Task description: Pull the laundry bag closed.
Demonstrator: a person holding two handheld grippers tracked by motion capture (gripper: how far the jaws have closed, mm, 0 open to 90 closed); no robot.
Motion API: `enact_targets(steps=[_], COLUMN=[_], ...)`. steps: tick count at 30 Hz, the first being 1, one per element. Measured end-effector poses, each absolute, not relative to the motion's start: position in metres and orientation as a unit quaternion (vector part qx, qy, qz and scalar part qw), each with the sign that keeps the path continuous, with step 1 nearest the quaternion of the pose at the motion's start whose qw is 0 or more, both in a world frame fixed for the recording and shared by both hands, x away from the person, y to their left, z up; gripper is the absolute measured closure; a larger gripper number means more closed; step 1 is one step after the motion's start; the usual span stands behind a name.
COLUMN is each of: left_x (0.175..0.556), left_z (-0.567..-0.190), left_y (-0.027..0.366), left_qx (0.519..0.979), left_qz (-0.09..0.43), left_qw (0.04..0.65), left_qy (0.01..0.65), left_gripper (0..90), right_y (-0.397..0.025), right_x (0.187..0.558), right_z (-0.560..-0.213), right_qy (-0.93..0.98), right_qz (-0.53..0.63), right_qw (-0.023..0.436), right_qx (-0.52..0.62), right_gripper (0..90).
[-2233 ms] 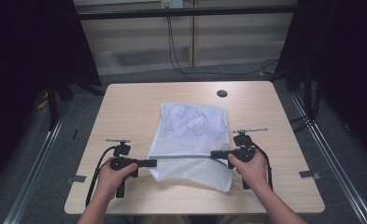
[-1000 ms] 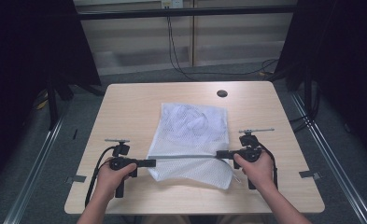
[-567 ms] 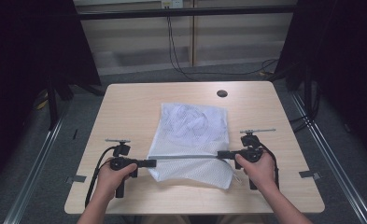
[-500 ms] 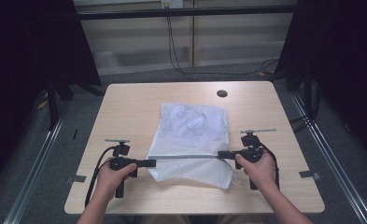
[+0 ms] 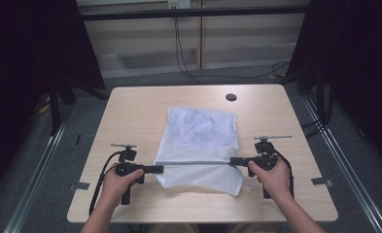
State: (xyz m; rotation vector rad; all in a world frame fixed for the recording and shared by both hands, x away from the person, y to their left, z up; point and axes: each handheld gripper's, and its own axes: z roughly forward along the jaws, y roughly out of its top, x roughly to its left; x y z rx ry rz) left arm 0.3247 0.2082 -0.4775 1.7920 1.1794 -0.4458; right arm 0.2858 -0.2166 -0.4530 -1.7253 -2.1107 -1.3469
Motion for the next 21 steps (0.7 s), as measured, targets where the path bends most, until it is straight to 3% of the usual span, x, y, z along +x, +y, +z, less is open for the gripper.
enact_targets(steps=[21], left_x=[0.3212], left_z=[-0.4773], left_y=[0.2105], left_qx=[0.728], left_qz=[-0.178], left_qw=[0.457], left_qy=[0.48], left_gripper=[88.4], right_y=[-0.2177], right_x=[0.2854], right_z=[-0.4519], right_qy=[-0.697], right_qz=[-0.44], right_qw=[0.051], right_qx=[-0.564], right_gripper=[87.7])
